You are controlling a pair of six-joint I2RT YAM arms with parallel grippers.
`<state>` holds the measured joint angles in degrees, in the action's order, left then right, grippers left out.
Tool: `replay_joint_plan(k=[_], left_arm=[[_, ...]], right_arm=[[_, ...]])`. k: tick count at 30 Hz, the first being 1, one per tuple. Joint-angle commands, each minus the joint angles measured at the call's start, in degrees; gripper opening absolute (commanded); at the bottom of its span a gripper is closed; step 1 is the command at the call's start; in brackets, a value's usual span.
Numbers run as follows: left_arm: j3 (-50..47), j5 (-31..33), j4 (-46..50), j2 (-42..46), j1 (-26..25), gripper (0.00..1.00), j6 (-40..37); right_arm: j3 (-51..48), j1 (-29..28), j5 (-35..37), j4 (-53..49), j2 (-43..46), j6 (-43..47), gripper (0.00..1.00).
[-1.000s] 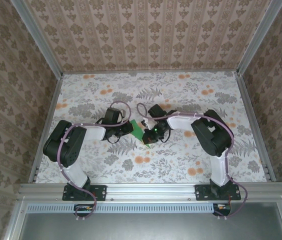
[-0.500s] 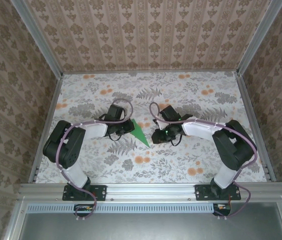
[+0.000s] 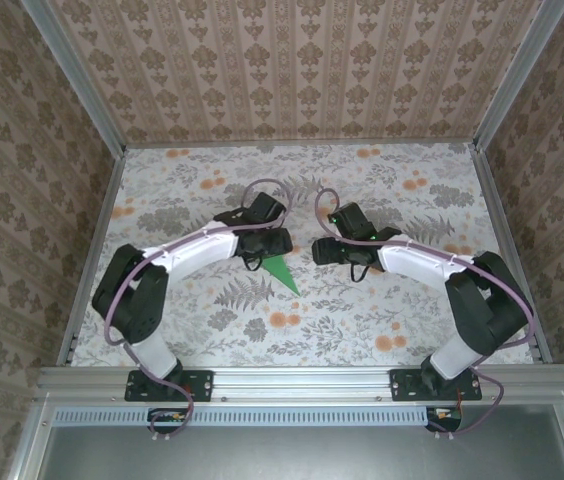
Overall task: Fold a paper plane with a square sheet of paper (pick it up from the middle)
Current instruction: Fold the wing for the fifth time at the center of the table, then move a paper plane to the center of the table.
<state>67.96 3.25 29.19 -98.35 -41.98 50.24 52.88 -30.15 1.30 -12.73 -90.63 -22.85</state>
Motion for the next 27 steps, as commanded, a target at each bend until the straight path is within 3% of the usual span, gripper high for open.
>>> replay_joint_plan(k=[1, 9, 27], left_arm=[[5.8, 6.7, 11.8, -5.4, -1.3, 0.72, 2.9], [10.9, 10.1, 18.5, -11.3, -2.0, 0.68, 3.0], [0.4, 8.6, 10.4, -1.0, -2.9, 0.49, 16.0]], right_arm=[[-1.9, 1.3, 3.9, 1.6, 2.0, -1.7, 0.78], [-2.1, 2.3, 3.7, 1.2, 2.0, -2.2, 0.78], [0.2, 2.4, -1.1, 0.5, -1.6, -2.1, 0.77]])
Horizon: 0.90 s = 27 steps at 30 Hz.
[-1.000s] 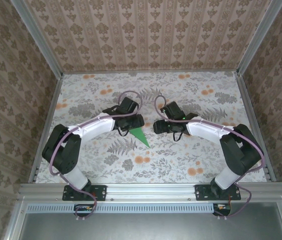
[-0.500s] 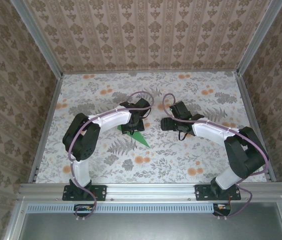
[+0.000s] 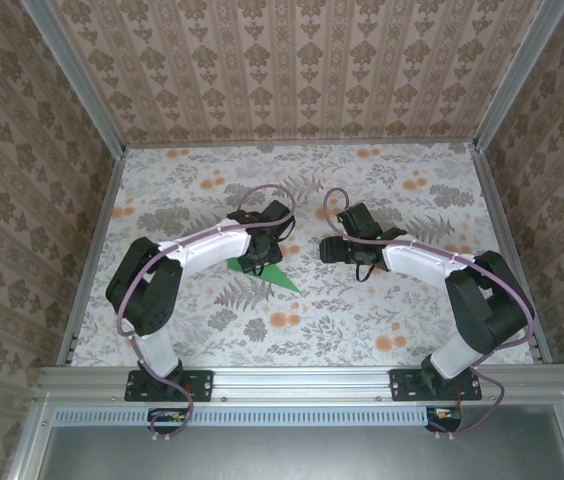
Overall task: Fold a paper plane with a square sheet of paper (pick it up from the middle)
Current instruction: Move a paper plane to the center of the table.
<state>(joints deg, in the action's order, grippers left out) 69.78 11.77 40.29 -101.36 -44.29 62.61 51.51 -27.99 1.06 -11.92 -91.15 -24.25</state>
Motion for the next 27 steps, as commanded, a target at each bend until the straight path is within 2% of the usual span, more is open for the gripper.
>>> replay_joint_plan(k=[1, 5, 11, 16, 21, 27], left_arm=[[-2.0, -0.1, -1.0, 2.4, -0.7, 0.48, 4.3], [-3.5, -0.7, -2.3, 3.0, -0.7, 0.47, 5.4], [1.7, -0.5, 1.4, -1.3, -0.5, 0.61, 1.4], [4.0, -0.8, 3.8, -4.9, -0.3, 0.63, 0.9], [3.8, -1.2, 4.3, -4.5, -0.4, 0.58, 2.3], [0.8, -1.1, 2.5, 0.0, -1.5, 0.46, 5.9]], right_arm=[[1.6, 0.2, -0.9, -0.4, -1.1, -0.8, 0.77], [1.7, 0.2, -1.4, -0.3, -1.5, -0.8, 0.77], [1.5, 0.2, -1.5, -0.1, -1.6, -1.0, 0.77], [1.1, 0.2, -1.0, 0.1, -1.0, -1.0, 0.78], [1.0, 0.2, -0.8, 0.0, -1.0, -1.0, 0.78], [1.0, 0.2, -1.0, 0.0, -1.4, -1.2, 0.78]])
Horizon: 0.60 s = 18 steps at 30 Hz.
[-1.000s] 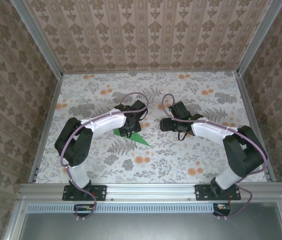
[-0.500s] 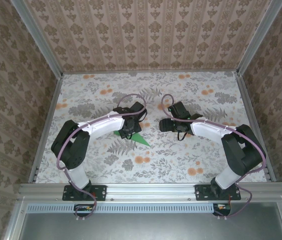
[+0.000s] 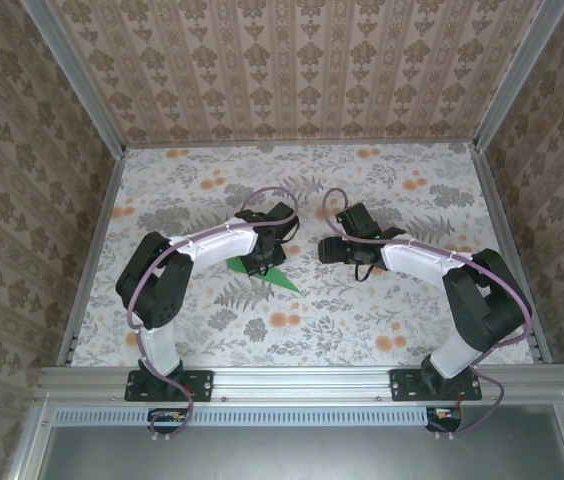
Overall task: Fold a paper plane with a square sheet of paper (pick it up from the middle)
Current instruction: Move a paper plane to the center of the table.
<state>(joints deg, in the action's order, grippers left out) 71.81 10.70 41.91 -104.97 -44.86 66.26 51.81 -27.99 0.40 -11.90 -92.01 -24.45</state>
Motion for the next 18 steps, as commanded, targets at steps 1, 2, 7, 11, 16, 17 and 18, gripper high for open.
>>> replay_joint_plan(k=[1, 2, 7, 11, 16, 17, 18], left_arm=[[-1.5, -0.1, 0.8, 3.9, -1.0, 0.45, 2.7], [-1.8, -0.2, 0.6, 4.2, -1.0, 0.44, 2.9], [-4.3, -0.1, -0.1, 6.0, -1.1, 0.38, 5.0], [-6.7, -0.2, -1.5, 7.7, -1.1, 0.29, 6.8], [-8.4, 0.0, -2.4, 8.7, -1.0, 0.19, 7.9], [-8.5, 0.2, -2.3, 8.9, -1.0, 0.16, 8.0], [-8.6, 0.4, -2.3, 9.1, -0.9, 0.13, 7.9]], right_arm=[[0.8, 0.2, -0.4, 0.0, -0.6, -1.0, 0.78], [0.8, 0.2, -0.4, -0.1, -0.7, -1.0, 0.78], [0.9, 0.2, -0.5, -0.2, -0.7, -1.0, 0.78], [0.9, 0.2, -0.9, -0.1, -0.8, -1.0, 0.78], [0.2, 0.2, -1.2, 0.8, -0.1, -1.0, 0.81], [0.0, 0.2, -1.0, 0.9, 0.2, -1.0, 0.82], [-0.2, 0.2, -0.9, 1.0, 0.2, -1.0, 0.82]])
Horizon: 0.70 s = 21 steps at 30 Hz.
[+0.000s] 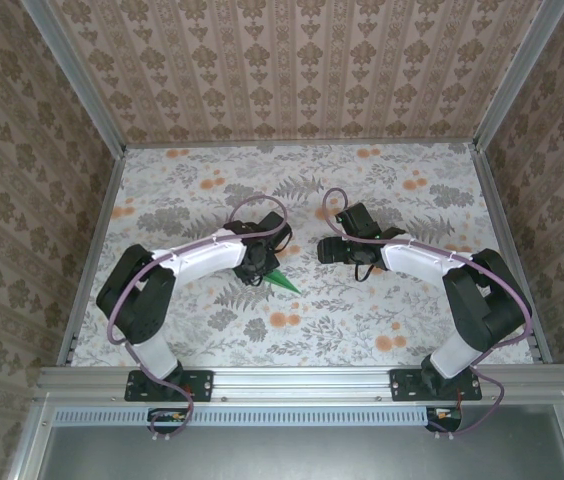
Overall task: Fold a paper plane with a square sheet of paper (pick it up from the middle)
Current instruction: Move a paper plane to the center of the table.
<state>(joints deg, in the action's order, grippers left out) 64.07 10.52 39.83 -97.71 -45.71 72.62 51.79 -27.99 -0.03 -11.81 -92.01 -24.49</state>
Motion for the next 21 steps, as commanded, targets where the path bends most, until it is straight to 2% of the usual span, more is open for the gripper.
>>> replay_joint_plan(k=[1, 4, 9, 14, 17, 21], left_arm=[[-0.8, 0.8, -0.3, 2.2, -0.1, 0.09, 1.2], [0.0, 1.6, -1.0, 3.7, 0.3, 0.01, -1.5], [1.6, -0.7, -9.0, 7.7, 1.1, 0.00, -12.2], [4.0, -8.9, -18.1, 9.6, 2.6, 0.00, -23.9], [1.4, -14.9, -25.6, 10.1, 4.2, 0.00, -26.2], [-4.0, -21.4, -35.2, 8.6, 6.5, 0.00, -25.2]], right_arm=[[-0.3, 0.2, -0.2, 1.0, 0.7, -1.0, 0.83], [-0.8, 0.5, 0.8, 0.8, 2.3, -1.4, 0.86], [-2.4, 2.9, 0.7, 0.8, 7.1, -2.9, 0.93], [-3.4, 6.3, -1.2, 0.8, 11.9, -5.6, 0.98], [-3.7, 7.1, -1.7, 1.1, 15.4, -6.4, 0.98], [-4.3, 7.4, -4.1, 2.6, 16.0, -7.7, 0.97]])
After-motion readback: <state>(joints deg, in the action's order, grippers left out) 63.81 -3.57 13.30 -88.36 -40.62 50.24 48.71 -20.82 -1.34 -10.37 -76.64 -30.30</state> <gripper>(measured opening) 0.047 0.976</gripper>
